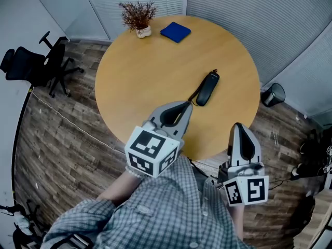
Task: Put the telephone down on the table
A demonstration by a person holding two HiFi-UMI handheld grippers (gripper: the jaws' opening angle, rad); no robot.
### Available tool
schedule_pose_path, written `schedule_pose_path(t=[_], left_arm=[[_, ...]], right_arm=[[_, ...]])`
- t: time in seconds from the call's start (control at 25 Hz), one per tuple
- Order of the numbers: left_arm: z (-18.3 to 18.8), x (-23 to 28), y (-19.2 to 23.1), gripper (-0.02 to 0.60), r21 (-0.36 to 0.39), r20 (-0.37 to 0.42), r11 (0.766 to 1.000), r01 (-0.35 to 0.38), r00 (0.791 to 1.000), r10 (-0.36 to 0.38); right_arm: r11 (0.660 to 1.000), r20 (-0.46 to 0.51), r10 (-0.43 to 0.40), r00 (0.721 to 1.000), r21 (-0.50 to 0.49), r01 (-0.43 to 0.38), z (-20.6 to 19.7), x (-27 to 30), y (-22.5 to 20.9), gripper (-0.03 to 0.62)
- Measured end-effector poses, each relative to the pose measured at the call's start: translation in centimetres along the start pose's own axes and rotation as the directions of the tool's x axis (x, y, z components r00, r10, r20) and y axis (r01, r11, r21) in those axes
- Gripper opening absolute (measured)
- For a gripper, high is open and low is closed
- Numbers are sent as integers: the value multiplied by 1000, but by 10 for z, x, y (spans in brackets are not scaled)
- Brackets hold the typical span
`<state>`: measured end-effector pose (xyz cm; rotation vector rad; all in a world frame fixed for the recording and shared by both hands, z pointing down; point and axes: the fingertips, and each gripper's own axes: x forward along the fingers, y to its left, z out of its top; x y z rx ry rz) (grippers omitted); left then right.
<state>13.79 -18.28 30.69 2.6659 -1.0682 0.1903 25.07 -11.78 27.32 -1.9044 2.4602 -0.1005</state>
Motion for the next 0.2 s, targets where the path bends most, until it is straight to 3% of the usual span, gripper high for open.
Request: schedule_pose_path(t=[0.2], left_arm=[[-1,2,0,8,4,-7,1000,-6,1000,6]], right_arm=[[1000,-3,1,1000,3,-1,-1,0,-2,8]])
